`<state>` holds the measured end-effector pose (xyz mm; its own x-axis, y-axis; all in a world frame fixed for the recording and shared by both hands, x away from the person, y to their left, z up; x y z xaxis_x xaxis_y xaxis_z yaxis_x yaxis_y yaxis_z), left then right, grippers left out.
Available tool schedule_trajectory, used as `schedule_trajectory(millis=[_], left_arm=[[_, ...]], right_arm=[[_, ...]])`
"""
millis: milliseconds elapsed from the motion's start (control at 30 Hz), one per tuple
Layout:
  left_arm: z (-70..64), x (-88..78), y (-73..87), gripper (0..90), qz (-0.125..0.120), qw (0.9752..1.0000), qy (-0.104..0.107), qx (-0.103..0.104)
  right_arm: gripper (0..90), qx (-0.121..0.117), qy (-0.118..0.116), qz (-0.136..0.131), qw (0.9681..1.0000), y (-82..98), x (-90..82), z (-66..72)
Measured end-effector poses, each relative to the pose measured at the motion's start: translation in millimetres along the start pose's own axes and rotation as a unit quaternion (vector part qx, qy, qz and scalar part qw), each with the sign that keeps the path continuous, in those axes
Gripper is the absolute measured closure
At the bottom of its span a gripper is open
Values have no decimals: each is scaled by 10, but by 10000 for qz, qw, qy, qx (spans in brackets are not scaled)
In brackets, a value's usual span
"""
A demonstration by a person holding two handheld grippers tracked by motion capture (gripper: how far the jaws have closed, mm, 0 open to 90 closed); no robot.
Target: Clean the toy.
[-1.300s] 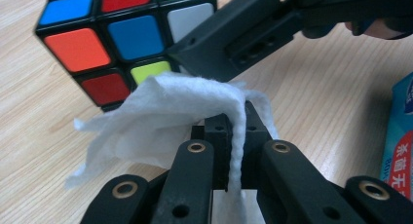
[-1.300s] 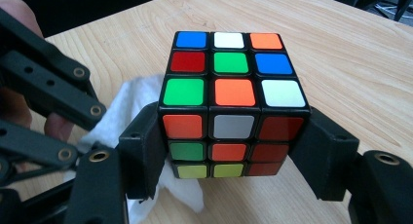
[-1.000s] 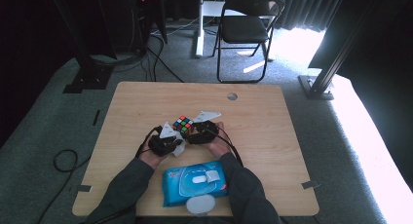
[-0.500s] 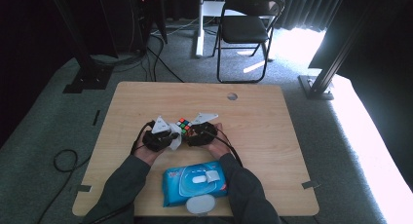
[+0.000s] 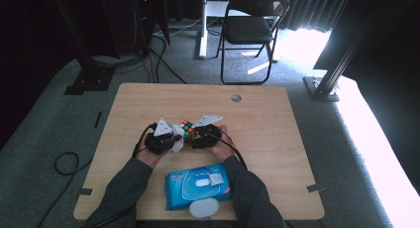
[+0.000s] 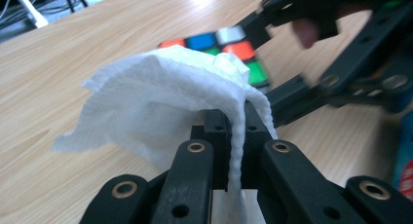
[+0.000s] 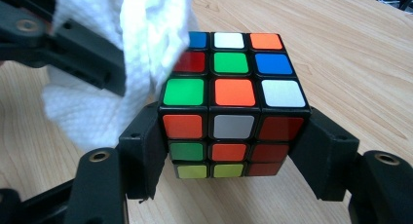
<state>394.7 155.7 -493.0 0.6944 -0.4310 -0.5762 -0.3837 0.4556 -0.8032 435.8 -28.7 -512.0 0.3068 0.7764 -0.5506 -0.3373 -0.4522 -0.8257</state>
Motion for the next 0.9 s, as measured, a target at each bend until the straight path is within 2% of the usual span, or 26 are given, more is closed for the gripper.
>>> schedule_trajectory(millis=[267, 433, 767, 900], left_arm=[[56, 79, 96, 864, 180, 9997, -113, -114], [85, 119, 144, 862, 257, 9993, -150, -208], [15, 179, 179, 863, 331, 9993, -102, -119], [-40, 197, 173, 863, 330, 9994, -59, -50]], right_arm=[[345, 107, -74, -242, 9996, -51, -81, -21], [344, 144, -82, -280, 9995, -66, -109, -30], [345, 203, -62, -359, 9991, -79, -114, -36], [344, 327, -157, -478, 9982, -94, -134, -50]])
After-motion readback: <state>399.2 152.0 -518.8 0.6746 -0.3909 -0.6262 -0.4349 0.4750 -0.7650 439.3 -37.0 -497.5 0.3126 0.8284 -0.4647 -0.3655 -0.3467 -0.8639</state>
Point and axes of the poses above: each handheld gripper's, and its own axes: x roughly forward along the jaws, y roughly out of its underside, z roughly to its left, the point moved 2 cm from there along x, roughly forward along the jaws, and after that the axes turned 9 degrees about -y, right-handed, at the moved point
